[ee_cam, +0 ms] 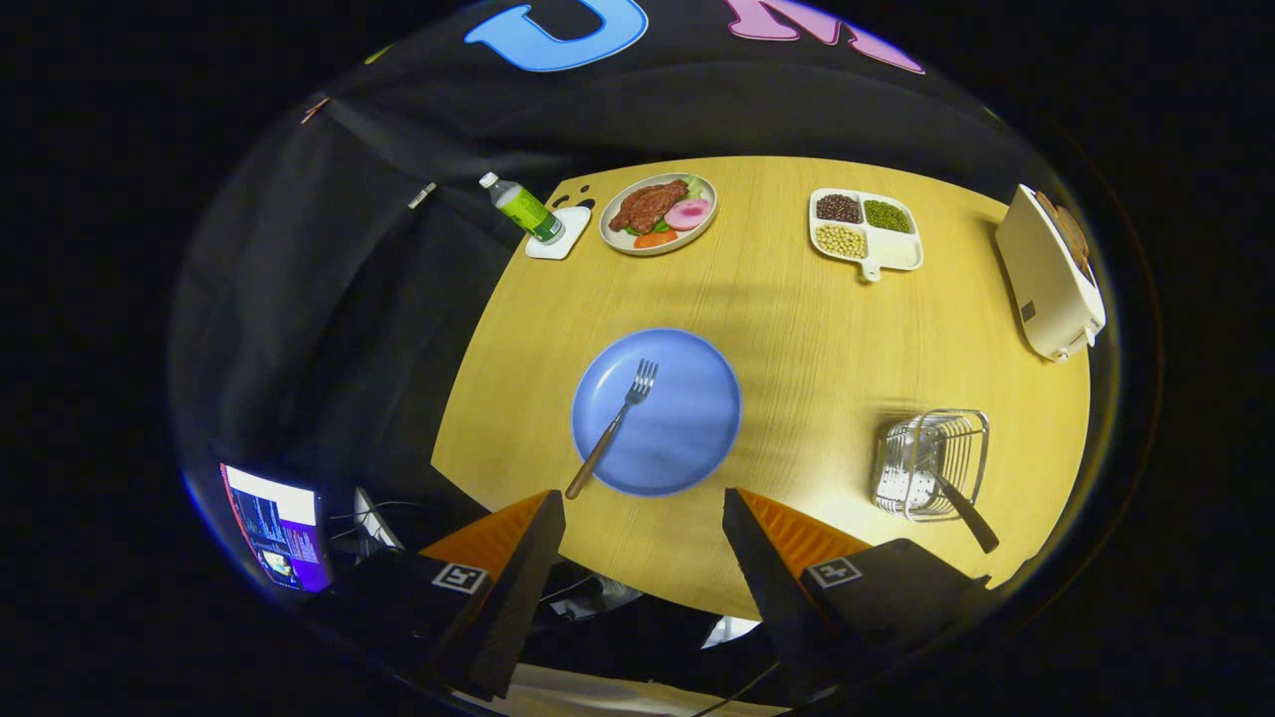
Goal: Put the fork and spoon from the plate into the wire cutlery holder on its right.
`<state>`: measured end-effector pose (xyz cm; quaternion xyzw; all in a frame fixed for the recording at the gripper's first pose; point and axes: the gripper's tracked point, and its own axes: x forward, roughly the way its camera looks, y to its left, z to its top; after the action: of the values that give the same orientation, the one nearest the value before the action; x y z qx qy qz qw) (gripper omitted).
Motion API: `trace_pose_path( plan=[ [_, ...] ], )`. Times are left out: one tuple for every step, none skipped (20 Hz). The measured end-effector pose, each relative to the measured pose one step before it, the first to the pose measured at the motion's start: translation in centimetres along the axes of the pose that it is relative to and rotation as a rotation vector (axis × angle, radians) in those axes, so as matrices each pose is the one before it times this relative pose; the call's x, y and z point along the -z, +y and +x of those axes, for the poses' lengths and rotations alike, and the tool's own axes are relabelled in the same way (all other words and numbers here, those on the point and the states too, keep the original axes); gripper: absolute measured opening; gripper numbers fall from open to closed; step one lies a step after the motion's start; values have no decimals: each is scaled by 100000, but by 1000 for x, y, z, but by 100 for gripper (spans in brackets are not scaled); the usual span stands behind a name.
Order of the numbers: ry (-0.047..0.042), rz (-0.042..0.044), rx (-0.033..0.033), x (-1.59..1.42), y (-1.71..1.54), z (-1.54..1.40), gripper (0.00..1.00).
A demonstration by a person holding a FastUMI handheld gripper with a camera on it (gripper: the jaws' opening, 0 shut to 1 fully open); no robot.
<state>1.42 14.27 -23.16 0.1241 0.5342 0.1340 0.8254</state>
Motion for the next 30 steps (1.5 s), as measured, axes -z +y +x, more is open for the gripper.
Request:
trace_pose_path(
  plan=[
    [985, 203, 422, -187, 247, 1178, 100],
    [997, 38, 114, -188, 465, 1104, 100],
    [980, -15, 388, -153, 379, 1198, 100],
    [958, -250, -124, -29, 537, 1237, 99],
    [1157, -224, 253, -111, 468, 1206, 99],
    [996, -281, -20, -75, 442, 1129, 100],
    [499, -18, 277, -68, 389, 1174, 100],
    [770, -488, 665, -152, 336, 1426, 99],
    [704, -306, 784, 55, 96, 1009, 99],
    [1408, -503, 1024, 111, 47, 1194, 99],
    [2037, -959, 1221, 318, 62, 1210, 99],
    [1048, -1379, 1620, 76, -37, 1107, 100],
    [1079, -1422, 1675, 107, -146, 1139, 100],
    [1215, -1065, 1066, 249, 33, 1013, 99],
    [894, -5, 1639, 229, -200, 842, 100],
    [618, 614, 1036, 175, -200, 699, 100],
    [-447, 697, 1562, 7, -274, 594, 100],
    [-701, 228, 2739, -57, -598, 359, 100],
    [-66, 304, 544, 8, -118, 495, 100],
    [1298, 677, 190, 326, 139, 321, 99],
    [787, 816, -428, 297, 194, 215, 99],
    [802, 1003, -1328, 79, 325, 51, 97],
    [1041, 951, -981, 353, 285, 147, 86],
    [1447, 664, -1276, 433, 319, -6, 77],
    [1897, 856, -1452, 524, 332, 121, 67],
    [1195, 980, -222, 410, 12, 10, 53],
    [1008, 712, -531, 181, 93, 98, 40],
    [639, 340, -558, 264, 51, 59, 30],
    [850, -420, -2072, 244, 275, 104, 21],
    [1021, -1017, -1966, 211, 281, -218, 21]
  ],
)
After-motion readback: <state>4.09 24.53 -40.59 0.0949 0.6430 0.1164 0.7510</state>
